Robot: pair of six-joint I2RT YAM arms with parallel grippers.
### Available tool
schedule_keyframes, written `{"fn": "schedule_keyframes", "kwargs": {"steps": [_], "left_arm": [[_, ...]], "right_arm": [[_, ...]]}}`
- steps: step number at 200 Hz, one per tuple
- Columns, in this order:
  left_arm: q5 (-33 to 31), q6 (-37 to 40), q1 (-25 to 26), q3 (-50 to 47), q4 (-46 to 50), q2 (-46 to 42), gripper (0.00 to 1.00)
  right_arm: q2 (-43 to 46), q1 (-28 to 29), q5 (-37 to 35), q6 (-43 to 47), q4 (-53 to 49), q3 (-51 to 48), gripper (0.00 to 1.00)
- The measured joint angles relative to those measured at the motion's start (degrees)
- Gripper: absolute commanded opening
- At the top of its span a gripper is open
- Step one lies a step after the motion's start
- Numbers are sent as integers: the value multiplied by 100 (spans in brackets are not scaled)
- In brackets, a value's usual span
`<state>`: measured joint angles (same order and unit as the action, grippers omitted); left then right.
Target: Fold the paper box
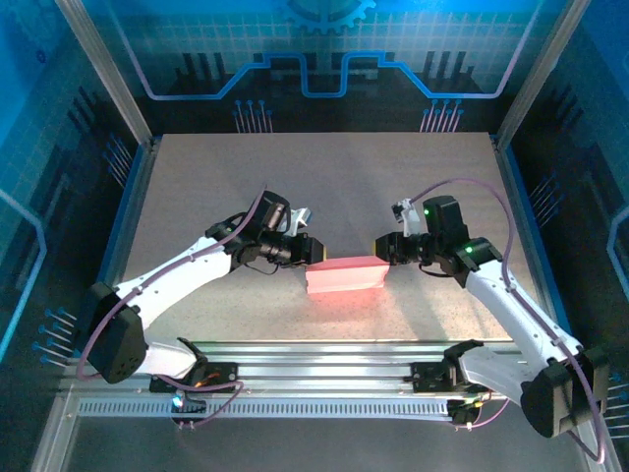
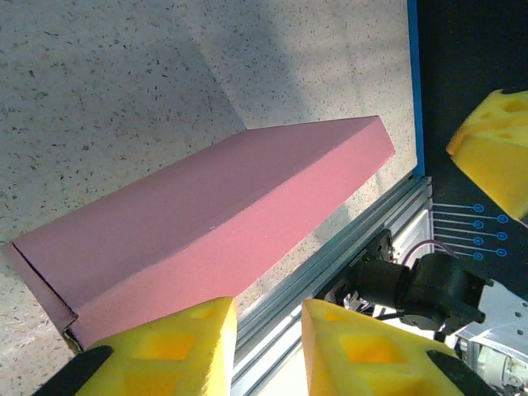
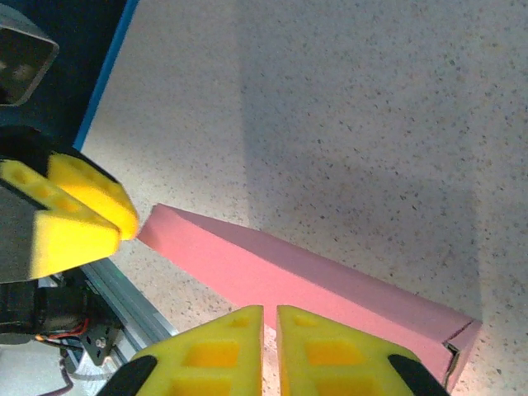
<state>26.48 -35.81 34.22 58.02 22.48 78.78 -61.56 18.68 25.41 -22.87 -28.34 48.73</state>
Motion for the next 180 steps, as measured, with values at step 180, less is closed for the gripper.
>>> {"fn": "schedule_keyframes", "kwargs": {"steps": [180], "left_arm": [[286,485,-42,-695,-715,-9,27]], "right_arm": [[-66,-227,-63,-87,557,-820,3]]}}
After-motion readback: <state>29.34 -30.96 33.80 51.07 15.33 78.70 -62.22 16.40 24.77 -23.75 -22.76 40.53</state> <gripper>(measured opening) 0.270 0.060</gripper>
